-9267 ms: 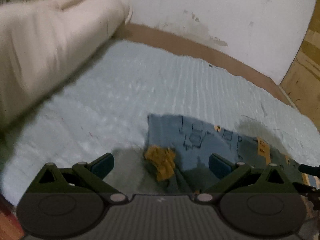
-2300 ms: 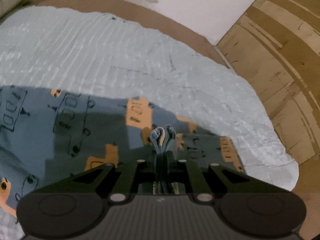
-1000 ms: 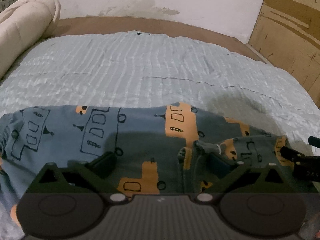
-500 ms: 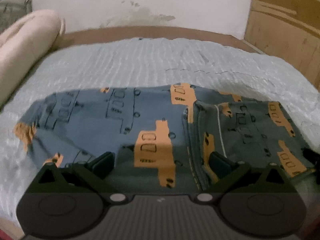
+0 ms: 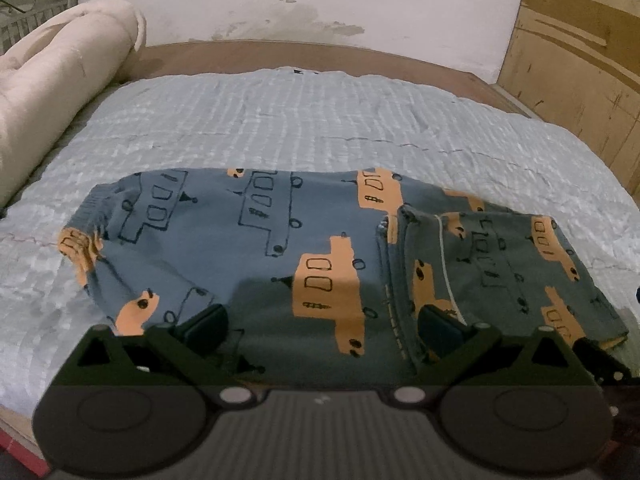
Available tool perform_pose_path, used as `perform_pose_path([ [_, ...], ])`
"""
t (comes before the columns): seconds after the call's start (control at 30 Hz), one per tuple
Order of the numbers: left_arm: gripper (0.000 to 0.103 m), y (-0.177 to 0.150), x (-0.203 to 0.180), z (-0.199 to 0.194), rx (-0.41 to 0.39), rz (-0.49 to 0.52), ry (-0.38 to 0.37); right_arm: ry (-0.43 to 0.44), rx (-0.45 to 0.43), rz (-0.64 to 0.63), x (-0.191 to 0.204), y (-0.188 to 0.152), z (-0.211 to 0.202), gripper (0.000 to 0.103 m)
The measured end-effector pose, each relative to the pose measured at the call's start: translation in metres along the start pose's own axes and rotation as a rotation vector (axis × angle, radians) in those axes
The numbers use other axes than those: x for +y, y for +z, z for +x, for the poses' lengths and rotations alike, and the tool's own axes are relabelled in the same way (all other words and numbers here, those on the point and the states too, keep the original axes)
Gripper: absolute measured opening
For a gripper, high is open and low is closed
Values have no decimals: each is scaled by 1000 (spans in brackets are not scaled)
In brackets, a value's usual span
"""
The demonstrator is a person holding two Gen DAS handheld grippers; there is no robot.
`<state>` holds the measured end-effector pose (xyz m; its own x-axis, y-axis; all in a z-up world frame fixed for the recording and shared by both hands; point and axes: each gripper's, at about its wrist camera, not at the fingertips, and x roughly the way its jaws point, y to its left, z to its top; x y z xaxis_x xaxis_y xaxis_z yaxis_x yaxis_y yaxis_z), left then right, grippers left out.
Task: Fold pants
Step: 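Release the pants and lift both grippers away from the fabric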
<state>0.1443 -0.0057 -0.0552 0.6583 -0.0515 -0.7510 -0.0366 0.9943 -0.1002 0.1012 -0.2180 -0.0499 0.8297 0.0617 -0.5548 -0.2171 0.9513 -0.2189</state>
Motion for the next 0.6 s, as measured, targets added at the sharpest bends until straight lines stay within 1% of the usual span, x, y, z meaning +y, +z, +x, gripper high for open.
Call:
perform_pose_path([
  [0.07, 103, 1, 2, -2, 1, -4, -1, 12, -16, 1, 2, 6, -3, 102],
  [0.17, 103, 3, 9, -7, -2, -27, -1, 55, -34, 1, 9, 16, -3, 102],
  [0.33, 103, 8, 31, -10, 19, -79, 32, 186, -36, 56, 23, 42, 9, 102],
  [0.4, 103, 14, 44, -11, 46, -115, 54, 235, -39, 82, 30, 54, 15, 102],
  [0.47, 103, 18, 61, -15, 54, -160, 70, 278, -34, 106, 36, 64, 22, 102],
  [0.53, 103, 22, 80, -23, 20, -207, 90, 303, -5, 127, 42, 72, 33, 102],
  [0.6, 103, 26, 99, -33, -10, -238, 121, 307, 33, 144, 47, 78, 44, 102],
])
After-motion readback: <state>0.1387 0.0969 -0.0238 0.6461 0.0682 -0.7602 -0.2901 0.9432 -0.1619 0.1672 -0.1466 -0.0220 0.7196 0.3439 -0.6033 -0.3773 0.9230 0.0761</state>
